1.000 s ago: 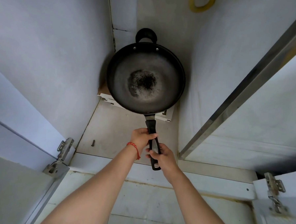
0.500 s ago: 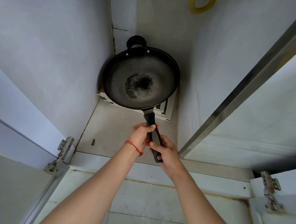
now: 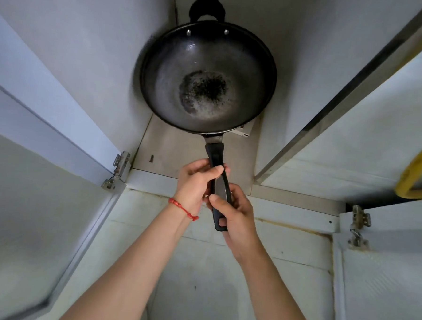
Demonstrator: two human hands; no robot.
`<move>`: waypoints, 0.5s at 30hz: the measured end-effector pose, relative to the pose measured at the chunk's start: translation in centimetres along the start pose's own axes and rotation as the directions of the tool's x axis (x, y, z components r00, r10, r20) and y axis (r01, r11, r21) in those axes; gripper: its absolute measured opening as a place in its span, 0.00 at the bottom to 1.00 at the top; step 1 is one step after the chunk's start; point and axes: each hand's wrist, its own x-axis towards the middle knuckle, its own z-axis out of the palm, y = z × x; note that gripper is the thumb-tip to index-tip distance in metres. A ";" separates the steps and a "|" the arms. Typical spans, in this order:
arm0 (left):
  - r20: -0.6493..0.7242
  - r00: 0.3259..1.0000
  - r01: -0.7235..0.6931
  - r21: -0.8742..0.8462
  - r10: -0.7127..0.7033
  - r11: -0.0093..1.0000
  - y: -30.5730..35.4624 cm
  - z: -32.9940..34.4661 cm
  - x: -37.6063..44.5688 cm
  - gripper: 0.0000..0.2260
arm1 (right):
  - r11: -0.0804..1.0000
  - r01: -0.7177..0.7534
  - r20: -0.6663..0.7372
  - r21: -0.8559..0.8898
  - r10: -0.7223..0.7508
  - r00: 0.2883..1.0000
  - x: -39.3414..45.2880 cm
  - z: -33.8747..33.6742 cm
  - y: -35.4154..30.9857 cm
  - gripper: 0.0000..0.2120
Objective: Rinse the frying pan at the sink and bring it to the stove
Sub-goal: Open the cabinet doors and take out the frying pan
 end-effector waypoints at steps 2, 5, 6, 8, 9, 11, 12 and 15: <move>-0.013 1.000 0.014 -0.013 -0.014 1.000 0.4 0.1 -2.2 0.07 | 1.000 -0.019 -0.020 0.007 0.020 1.000 -2.3 0.4 -0.6 0.09; -0.027 0.998 0.048 -0.029 -0.049 0.998 1.1 0.3 -5.6 0.06 | 0.998 -0.053 -0.028 0.016 0.054 0.998 -5.8 0.9 -1.8 0.07; -0.031 0.998 0.061 -0.024 -0.061 0.998 1.3 0.3 -6.8 0.06 | 0.998 -0.064 -0.028 0.015 0.065 0.998 -7.0 1.1 -2.2 0.07; -0.042 0.996 0.080 -0.028 -0.082 0.996 1.9 0.2 -9.0 0.06 | 0.997 -0.077 -0.029 0.015 0.077 0.997 -9.1 1.4 -3.2 0.08; -0.049 0.995 0.088 -0.032 -0.090 0.996 2.2 0.2 -10.1 0.07 | 0.997 -0.079 -0.027 0.013 0.079 0.996 -10.2 1.7 -3.7 0.08; -0.064 0.992 0.103 -0.032 -0.105 0.994 3.0 0.2 -12.4 0.07 | 0.996 -0.087 -0.020 0.009 0.087 0.996 -12.4 2.2 -4.7 0.07; -0.071 0.991 0.112 -0.027 -0.114 0.993 3.4 0.3 -13.7 0.07 | 0.995 -0.097 -0.017 0.008 0.097 0.995 -13.6 2.5 -5.2 0.07; -0.079 0.988 0.134 0.005 -0.133 0.991 4.7 0.3 -17.7 0.06 | 0.991 -0.135 -0.013 0.000 0.135 0.991 -17.2 3.1 -6.8 0.08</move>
